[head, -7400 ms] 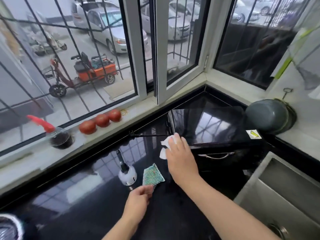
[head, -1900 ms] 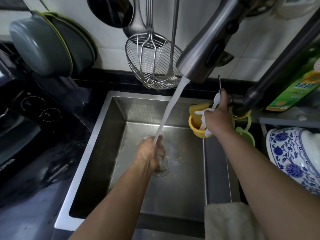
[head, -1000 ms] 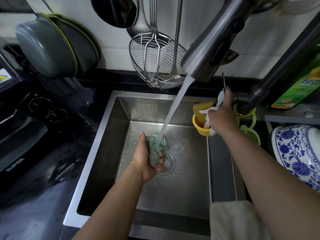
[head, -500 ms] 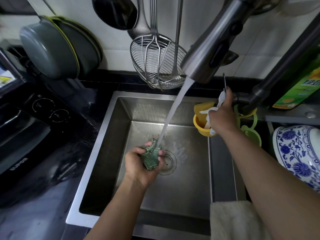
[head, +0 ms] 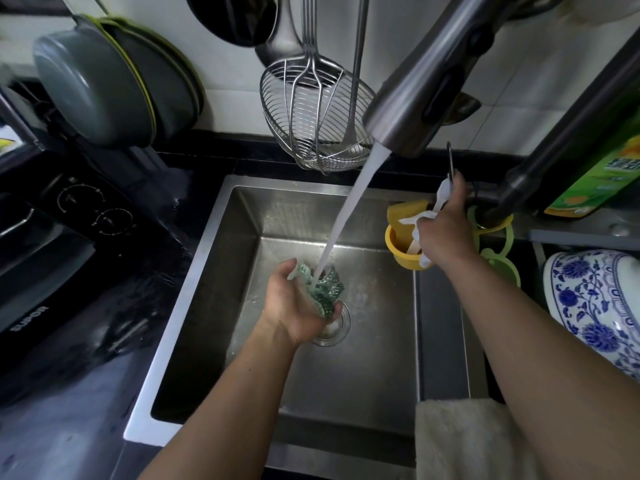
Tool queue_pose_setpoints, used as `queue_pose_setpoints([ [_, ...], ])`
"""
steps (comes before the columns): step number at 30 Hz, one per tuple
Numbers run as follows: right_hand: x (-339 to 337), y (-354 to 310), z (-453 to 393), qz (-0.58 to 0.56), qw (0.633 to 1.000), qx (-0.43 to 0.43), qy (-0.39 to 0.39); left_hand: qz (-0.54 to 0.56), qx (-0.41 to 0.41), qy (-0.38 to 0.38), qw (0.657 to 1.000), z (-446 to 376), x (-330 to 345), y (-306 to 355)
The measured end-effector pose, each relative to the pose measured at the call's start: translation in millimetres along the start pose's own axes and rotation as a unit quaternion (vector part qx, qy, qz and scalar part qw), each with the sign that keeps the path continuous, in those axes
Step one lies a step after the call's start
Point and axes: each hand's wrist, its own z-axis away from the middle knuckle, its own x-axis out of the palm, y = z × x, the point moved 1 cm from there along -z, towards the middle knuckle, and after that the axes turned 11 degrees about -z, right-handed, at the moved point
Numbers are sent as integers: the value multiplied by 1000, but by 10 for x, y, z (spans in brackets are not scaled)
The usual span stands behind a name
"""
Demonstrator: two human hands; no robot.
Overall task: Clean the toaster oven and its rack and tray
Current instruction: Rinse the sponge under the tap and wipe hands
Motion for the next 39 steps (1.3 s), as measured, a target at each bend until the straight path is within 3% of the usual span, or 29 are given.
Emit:
queue_pose_setpoints([
  [5, 19, -14, 23, 2, 1000, -2, 2, -40, 33, -12, 999, 7, 52, -86],
  [9, 6, -14, 31, 4, 1000, -12, 7, -68, 58, 34, 995, 17, -57, -163],
  [13, 6, 9, 29, -17, 999, -29, -1, 86, 50, 59, 993, 79, -124, -111],
  [18, 17, 28, 10, -8, 999, -33, 4, 8, 24, 18, 1000, 79, -59, -22],
  [23, 21, 24, 7, -4, 1000, -28, -1, 106, 11, -2, 994, 136, -1, -72],
  [31, 18, 15, -8, 6, 1000, -18, 7, 16, 30, -34, 999, 229, -46, -161],
  [36, 30, 36, -26, 17, 1000, -23, 9, -85, 33, 3, 996, 102, -20, -192],
  [39, 12, 45, -39, 48, 998, -29, 6, -86, 46, 23, 995, 121, -41, -148],
])
